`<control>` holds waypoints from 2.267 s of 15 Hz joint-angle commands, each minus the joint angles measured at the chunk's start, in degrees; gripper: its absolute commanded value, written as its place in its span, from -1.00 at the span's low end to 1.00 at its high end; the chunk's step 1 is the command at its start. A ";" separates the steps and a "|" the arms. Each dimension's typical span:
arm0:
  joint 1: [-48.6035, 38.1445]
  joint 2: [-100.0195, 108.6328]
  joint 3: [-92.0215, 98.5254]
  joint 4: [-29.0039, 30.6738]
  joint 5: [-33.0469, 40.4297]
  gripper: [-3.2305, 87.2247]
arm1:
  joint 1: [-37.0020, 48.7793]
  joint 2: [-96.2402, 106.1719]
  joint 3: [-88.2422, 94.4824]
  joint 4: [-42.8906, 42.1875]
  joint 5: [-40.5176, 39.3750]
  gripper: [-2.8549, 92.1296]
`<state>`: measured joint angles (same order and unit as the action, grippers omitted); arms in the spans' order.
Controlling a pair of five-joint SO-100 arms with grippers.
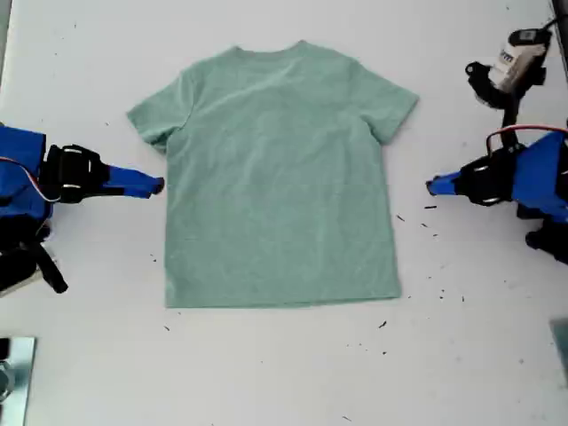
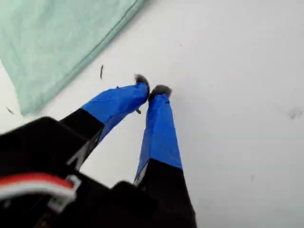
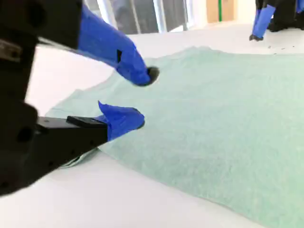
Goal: Fold t shirt
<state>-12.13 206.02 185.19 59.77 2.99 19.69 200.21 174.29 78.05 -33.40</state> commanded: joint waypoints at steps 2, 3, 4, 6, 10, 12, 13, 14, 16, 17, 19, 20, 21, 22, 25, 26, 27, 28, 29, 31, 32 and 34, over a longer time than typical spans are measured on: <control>-0.79 0.62 -0.18 0.26 -0.26 -0.93 | -0.18 0.44 3.60 -1.23 21.45 -0.89; -0.88 0.62 -0.18 0.26 -0.26 -0.93 | -0.35 0.44 3.60 -1.23 21.18 -0.89; -1.14 0.62 -0.18 0.26 -0.26 -0.93 | -0.35 0.44 3.60 -1.23 21.88 -0.89; -2.11 0.62 -0.26 0.26 -0.26 -0.90 | 0.18 0.44 3.60 -1.23 22.41 -0.89; -2.64 0.62 -0.53 0.26 -0.26 -0.93 | 2.37 0.44 3.60 -1.23 20.48 -0.89; -1.49 0.62 -0.09 0.18 -0.18 -0.93 | -0.88 0.44 3.16 -1.85 24.35 -0.89; -1.41 0.62 -0.09 0.18 -0.35 -0.93 | -1.76 -0.09 0.44 -1.67 24.61 -0.89; -1.41 0.62 -0.09 0.18 -0.35 -0.93 | -0.88 -6.50 -6.24 -1.67 22.15 -0.89; -1.32 0.62 -0.09 0.18 -0.26 -0.93 | 8.44 -35.16 -33.22 3.08 8.26 -0.89; -1.14 0.62 -0.09 0.18 -0.35 -0.93 | 14.41 -45.09 -46.05 6.24 0.26 -0.89; -0.97 0.62 -0.09 0.18 -0.44 -0.93 | 23.29 -60.73 -64.78 9.23 -11.51 -0.89; -0.79 0.62 -0.18 0.18 -0.44 -0.93 | 25.05 -66.27 -71.19 9.32 -14.59 -0.89; -0.53 0.62 -0.18 0.18 -0.70 -0.93 | 26.54 -70.49 -75.41 9.05 -16.44 -0.89; -0.26 0.62 -0.18 0.18 -0.79 -0.93 | 27.51 -74.18 -79.01 8.70 -18.81 -0.87; 0.18 0.62 -0.18 0.18 -0.97 -0.93 | 29.09 -80.86 -81.91 7.12 -23.55 -0.46; 0.00 0.62 -0.18 0.18 -0.97 -0.93 | 30.23 -81.56 -77.78 2.72 -25.49 -0.42; 0.00 0.62 -0.18 0.18 -0.88 -0.93 | 31.38 -83.14 -73.39 -2.29 -27.07 -0.41; 0.00 0.62 -0.18 0.18 -0.79 -0.93 | 32.34 -85.78 -69.26 -7.73 -28.21 -0.39; 0.09 0.62 -0.18 0.18 -0.79 -0.93 | 32.87 -89.03 -66.45 -12.83 -29.18 -0.39; 0.09 0.62 -0.09 0.18 -0.53 -0.93 | 34.54 -96.42 -62.93 -22.68 -30.59 -0.39; 0.09 0.62 -0.09 0.09 -0.53 -0.93 | 35.51 -100.20 -61.79 -27.69 -31.38 -0.39; -0.35 0.53 0.00 0.09 -0.18 -0.93 | 37.35 -108.81 -62.93 -32.43 -31.82 -0.64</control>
<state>-12.74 206.02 185.01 59.85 2.99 55.63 96.33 112.06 48.78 -64.42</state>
